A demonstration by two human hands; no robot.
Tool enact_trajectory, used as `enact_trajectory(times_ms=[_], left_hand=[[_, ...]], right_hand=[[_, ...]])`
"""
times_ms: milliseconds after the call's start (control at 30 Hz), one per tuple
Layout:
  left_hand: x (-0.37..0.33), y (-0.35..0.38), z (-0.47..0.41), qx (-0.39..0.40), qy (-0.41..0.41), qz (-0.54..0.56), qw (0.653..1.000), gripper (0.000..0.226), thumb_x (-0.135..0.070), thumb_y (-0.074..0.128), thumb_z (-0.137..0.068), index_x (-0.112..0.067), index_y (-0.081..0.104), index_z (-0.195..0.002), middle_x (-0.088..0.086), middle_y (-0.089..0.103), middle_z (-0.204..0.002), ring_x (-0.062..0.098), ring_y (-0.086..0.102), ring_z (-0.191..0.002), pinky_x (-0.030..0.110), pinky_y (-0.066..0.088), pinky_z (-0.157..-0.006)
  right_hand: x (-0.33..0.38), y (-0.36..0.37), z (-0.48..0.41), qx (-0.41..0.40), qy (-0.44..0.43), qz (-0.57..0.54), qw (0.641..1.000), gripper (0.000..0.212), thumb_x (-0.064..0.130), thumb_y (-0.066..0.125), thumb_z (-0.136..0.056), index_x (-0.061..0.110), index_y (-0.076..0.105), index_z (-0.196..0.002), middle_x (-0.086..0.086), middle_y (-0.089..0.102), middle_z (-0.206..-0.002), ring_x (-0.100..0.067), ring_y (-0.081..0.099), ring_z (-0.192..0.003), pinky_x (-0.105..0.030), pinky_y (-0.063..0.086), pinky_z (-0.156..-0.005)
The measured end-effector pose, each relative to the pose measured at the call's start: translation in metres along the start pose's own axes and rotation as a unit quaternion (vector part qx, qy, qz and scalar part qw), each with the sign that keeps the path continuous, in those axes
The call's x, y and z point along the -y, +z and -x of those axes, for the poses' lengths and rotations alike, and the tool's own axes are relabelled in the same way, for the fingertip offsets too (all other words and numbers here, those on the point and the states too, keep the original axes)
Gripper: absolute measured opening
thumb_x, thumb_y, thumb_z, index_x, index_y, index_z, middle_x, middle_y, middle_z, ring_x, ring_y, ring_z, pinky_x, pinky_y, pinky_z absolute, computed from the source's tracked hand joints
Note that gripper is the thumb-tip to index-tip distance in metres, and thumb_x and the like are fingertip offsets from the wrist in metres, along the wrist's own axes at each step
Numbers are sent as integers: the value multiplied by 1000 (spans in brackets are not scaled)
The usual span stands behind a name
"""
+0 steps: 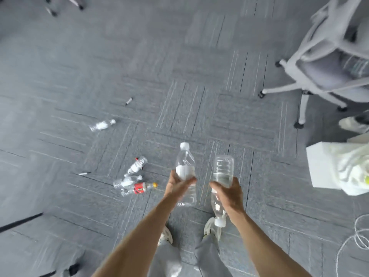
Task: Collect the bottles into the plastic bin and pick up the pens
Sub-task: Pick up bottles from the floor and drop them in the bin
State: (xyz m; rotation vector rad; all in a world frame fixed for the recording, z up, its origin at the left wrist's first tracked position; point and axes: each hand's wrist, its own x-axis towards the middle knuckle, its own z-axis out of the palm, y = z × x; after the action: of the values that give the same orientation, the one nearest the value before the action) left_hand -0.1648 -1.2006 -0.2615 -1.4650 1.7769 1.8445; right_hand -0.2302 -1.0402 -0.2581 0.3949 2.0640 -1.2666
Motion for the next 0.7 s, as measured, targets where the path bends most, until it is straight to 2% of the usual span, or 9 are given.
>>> enact_trajectory(times_ms=[67,133,233,300,400,467,533,567,700], left_hand=[[-21,-2,39,-1,12,11,1000,49,-17,82,-72,-15,51,-110,7,65,-95,12,64,-74,20,55,-59],[-41,-2,75,16,16,23,999,49,-29,83,-70,-20,48,-103,7,65,-100,19,67,-84,37,60,-76],[-56,-2,107,42,29,14,999,75,-63,83,-49,-24,47,-102,9,67,-106,24,69,-96,50,58,-80],[-71,-2,128,67,44,13,997,80,-63,81,-53,-21,44,-111,11,66,-112,24,68,-100,49,59,-79],[-93,-2,152,98,81,6,992,41,-41,75,-77,-26,42,-95,12,60,-123,25,61,-112,48,53,-93],[-102,-4,163,125,111,-37,985,36,-41,70,-82,-23,42,-96,13,57,-129,25,58,-116,35,50,-98],[-106,-9,169,156,133,-73,976,34,-39,59,-91,-17,39,-108,9,54,-127,22,53,-117,13,46,-88],[-109,-13,176,165,142,-85,972,34,-37,55,-94,-15,37,-113,7,53,-121,20,51,-115,10,45,-83],[-108,-28,186,176,177,-133,959,48,-44,59,-89,-13,41,-121,3,56,-114,19,54,-108,28,45,-88]], right_hand=[[22,-19,34,-10,-13,-13,1000,68,49,82,-64,19,47,-114,-4,65,-100,-25,67,-86,-37,57,-64],[40,-37,61,-20,-26,-29,999,57,37,82,-73,20,45,-113,-5,65,-98,-23,66,-81,-31,52,-59],[61,-58,99,-42,-41,-45,997,59,34,83,-72,16,50,-116,-7,68,-94,-23,66,-71,-33,54,-58],[71,-67,119,-61,-55,-69,994,53,30,83,-72,14,53,-113,-6,67,-87,-20,63,-63,-32,52,-55],[83,-77,139,-81,-89,-115,986,31,17,80,-76,17,57,-97,-4,63,-76,-13,54,-51,-28,46,-47],[85,-80,153,-101,-111,-139,979,32,15,80,-77,17,57,-100,-3,64,-78,-11,55,-53,-27,47,-46],[82,-79,167,-126,-126,-161,971,33,14,79,-78,18,56,-102,0,65,-81,-11,58,-57,-29,50,-49],[79,-75,174,-143,-128,-174,966,33,14,79,-78,20,56,-101,0,65,-83,-13,60,-62,-33,54,-54],[61,-63,203,-239,-128,-230,935,33,18,83,-74,31,56,-88,2,68,-80,-24,67,-73,-48,58,-70]])
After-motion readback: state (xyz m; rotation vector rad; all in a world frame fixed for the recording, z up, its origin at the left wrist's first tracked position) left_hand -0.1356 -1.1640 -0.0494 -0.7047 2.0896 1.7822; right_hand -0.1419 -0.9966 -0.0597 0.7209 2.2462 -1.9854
